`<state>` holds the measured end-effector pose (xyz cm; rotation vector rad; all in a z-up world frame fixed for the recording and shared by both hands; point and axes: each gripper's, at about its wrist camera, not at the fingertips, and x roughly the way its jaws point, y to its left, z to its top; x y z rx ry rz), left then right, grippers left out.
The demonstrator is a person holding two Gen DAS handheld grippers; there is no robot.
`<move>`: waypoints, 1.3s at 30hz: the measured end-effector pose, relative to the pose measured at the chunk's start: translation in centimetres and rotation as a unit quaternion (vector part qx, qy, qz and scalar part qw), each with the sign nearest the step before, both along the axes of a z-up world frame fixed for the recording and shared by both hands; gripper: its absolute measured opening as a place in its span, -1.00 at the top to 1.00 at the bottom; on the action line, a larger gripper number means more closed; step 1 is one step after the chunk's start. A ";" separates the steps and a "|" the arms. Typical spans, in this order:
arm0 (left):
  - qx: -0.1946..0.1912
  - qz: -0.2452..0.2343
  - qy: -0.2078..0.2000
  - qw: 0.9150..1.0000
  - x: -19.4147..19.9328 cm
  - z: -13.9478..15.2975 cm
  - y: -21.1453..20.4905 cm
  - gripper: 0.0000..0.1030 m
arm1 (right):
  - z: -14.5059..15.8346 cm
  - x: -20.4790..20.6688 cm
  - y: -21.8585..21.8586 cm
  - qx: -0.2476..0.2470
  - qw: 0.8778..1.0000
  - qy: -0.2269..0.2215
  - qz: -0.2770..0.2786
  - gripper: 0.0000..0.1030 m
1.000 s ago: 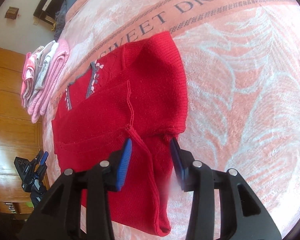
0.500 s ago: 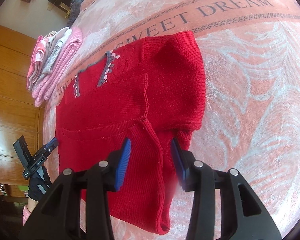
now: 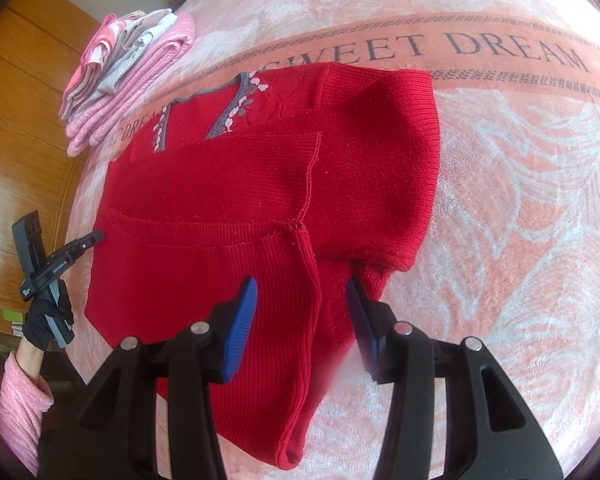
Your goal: Fold small clothes
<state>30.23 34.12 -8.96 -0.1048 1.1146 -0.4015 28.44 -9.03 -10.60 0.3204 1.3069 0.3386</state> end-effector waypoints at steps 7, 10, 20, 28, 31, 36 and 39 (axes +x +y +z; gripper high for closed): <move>0.003 0.001 0.007 1.000 0.0 -0.5 0.2 0.88 | -1.6 0.6 0.9 -0.014 1.000 0.016 0.011 0.09; 0.020 -0.005 0.009 1.000 0.2 -0.9 -0.4 0.69 | -2.2 0.9 1.7 -0.021 0.999 0.021 0.021 0.09; 0.038 -0.016 0.007 0.999 0.2 -1.3 -1.3 0.75 | -2.3 1.0 3.5 -0.046 0.998 -0.003 0.052 0.77; -0.001 -0.001 -0.022 1.000 -1.0 0.9 -0.1 0.93 | 1.0 -0.3 1.9 0.018 0.998 -0.040 0.044 0.87; -0.023 0.014 -0.039 0.999 -1.3 2.1 0.5 0.93 | 2.5 -0.2 1.4 0.036 0.997 -0.056 0.037 0.88; -0.048 0.042 -0.076 0.995 -0.5 4.7 1.0 0.93 | 5.7 1.0 0.0 0.058 0.994 -0.089 0.012 0.93; -0.054 0.057 -0.099 0.992 1.2 6.4 0.6 0.93 | 7.3 2.6 -0.4 0.051 0.992 -0.112 -0.003 0.93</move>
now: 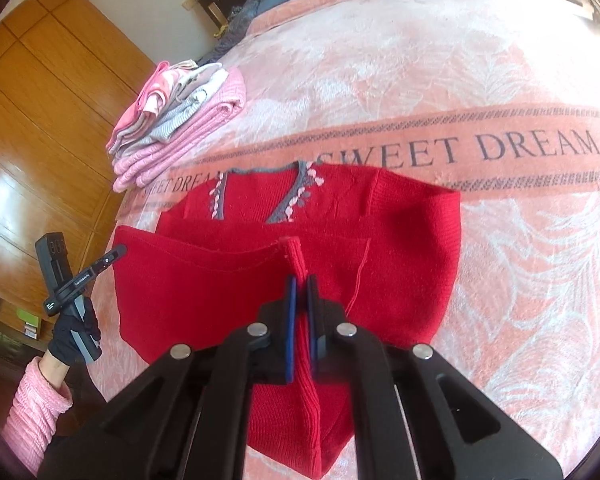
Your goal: Fold small clothes
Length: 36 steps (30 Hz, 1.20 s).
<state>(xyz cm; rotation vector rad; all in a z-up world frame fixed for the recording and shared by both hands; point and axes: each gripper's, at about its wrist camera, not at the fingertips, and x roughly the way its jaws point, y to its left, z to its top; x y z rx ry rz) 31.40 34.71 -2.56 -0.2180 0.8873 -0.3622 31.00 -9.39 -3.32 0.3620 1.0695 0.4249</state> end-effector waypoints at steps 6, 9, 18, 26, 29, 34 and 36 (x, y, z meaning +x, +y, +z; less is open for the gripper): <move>0.014 0.021 -0.043 0.999 6.3 2.6 -1.2 0.93 | 0.7 5.8 -1.3 -0.009 0.999 -0.018 -0.048 0.94; 0.034 0.026 -0.043 0.998 9.7 1.5 -1.9 0.93 | -0.9 9.4 -1.8 -0.021 0.997 -0.010 -0.070 0.94; 0.079 0.044 0.050 0.995 14.5 -8.8 -2.5 0.88 | -9.8 14.3 -1.5 -0.095 0.990 0.055 -0.092 0.96; 0.028 0.089 0.050 0.994 11.4 -6.4 1.5 0.33 | -6.7 9.7 -3.3 -0.050 0.994 0.048 -0.084 0.42; 0.047 0.071 0.043 0.995 8.2 -3.6 1.7 0.06 | -4.9 6.2 -3.3 -0.038 0.996 0.056 -0.052 0.27; 0.039 0.024 0.045 0.998 2.0 -1.3 0.1 -0.29 | -5.1 -0.9 -2.5 -0.020 0.995 0.098 -0.005 0.17; 0.021 0.013 0.057 0.998 0.3 -1.6 -0.7 -0.30 | -5.7 -3.1 -2.2 -0.008 0.994 0.110 0.004 0.14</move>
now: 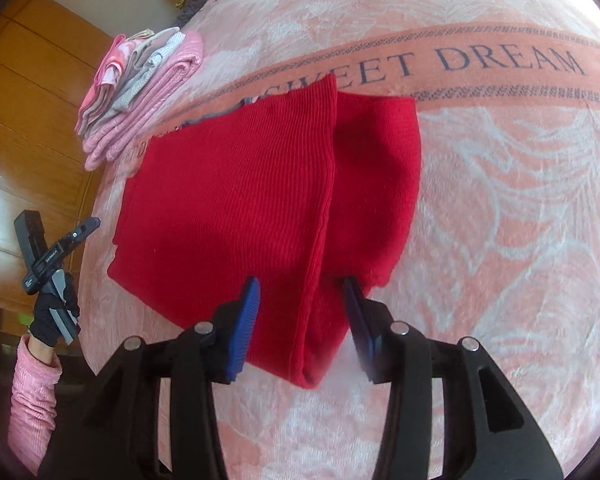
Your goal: Fold small clothes
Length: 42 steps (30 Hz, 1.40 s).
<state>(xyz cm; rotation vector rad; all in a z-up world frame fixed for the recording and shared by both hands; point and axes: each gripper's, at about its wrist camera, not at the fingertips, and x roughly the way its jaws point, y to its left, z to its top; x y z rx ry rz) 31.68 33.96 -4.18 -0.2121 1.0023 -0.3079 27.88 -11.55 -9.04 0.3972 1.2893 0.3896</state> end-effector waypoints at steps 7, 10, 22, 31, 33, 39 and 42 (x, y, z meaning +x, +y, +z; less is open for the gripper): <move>-0.025 -0.012 0.050 0.998 -1.6 -2.9 -2.7 -0.31 | -3.1 -2.1 2.7 0.004 0.999 0.039 0.032 0.45; -0.015 -0.008 0.063 0.998 -1.4 -4.1 -2.8 -0.31 | -3.6 -2.2 3.8 0.001 0.998 0.048 0.044 0.89; -0.007 -0.010 0.072 0.997 -1.3 -6.3 -1.7 -0.31 | -3.9 -2.8 2.0 -0.017 0.997 0.066 0.043 0.79; -0.039 0.008 0.043 0.998 -0.6 -3.3 -1.7 -0.35 | -1.8 -0.8 -2.9 0.051 0.997 0.039 -0.046 -0.28; -0.040 0.009 0.042 0.998 -0.2 -3.2 -2.0 -0.36 | -2.9 -0.2 -3.4 0.074 0.995 0.050 -0.052 -0.28; -0.038 0.011 0.049 0.998 1.0 -4.1 -3.0 -0.36 | -5.4 2.0 -2.8 0.102 0.992 0.057 -0.047 -0.30; -0.034 0.007 0.053 0.998 1.4 -4.7 -3.2 -0.36 | -5.3 3.1 -1.9 0.105 0.993 0.044 -0.038 -0.31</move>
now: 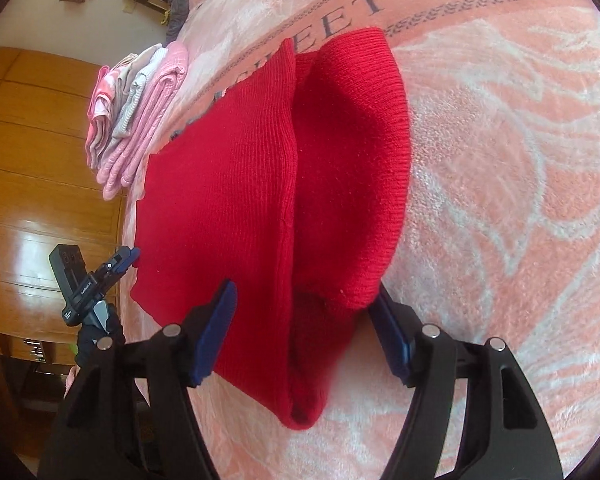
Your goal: Fold small clothes
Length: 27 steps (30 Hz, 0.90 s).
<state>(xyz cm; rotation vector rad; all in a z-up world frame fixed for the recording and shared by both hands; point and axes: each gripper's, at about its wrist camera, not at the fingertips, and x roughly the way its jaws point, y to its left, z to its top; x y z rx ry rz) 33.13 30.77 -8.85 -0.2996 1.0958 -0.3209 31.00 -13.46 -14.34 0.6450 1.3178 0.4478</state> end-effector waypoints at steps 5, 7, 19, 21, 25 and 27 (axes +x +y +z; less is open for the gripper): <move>-0.002 0.006 0.005 1.000 0.5 -1.0 0.3 -0.36 | -0.1 1.3 1.0 -0.012 1.000 -0.014 -0.016 0.12; 0.003 0.004 0.003 1.000 0.5 -1.1 0.3 -0.36 | -0.4 1.6 0.7 -0.009 0.999 -0.008 -0.031 0.48; 0.014 -0.009 -0.001 1.000 0.3 -1.3 0.3 -0.37 | 0.9 0.9 0.3 -0.023 0.999 -0.024 -0.033 0.64; 0.012 -0.009 0.000 1.000 0.4 -1.4 0.4 -0.37 | -0.4 0.8 0.4 -0.030 0.999 -0.008 -0.034 0.65; 0.016 -0.015 0.000 1.000 0.5 -1.6 0.3 -0.39 | -0.9 0.6 0.2 -0.023 0.999 -0.013 -0.036 0.65; 0.018 -0.018 -0.002 1.000 0.5 -1.6 0.2 -0.39 | -0.9 0.5 0.3 -0.030 0.999 -0.017 -0.035 0.64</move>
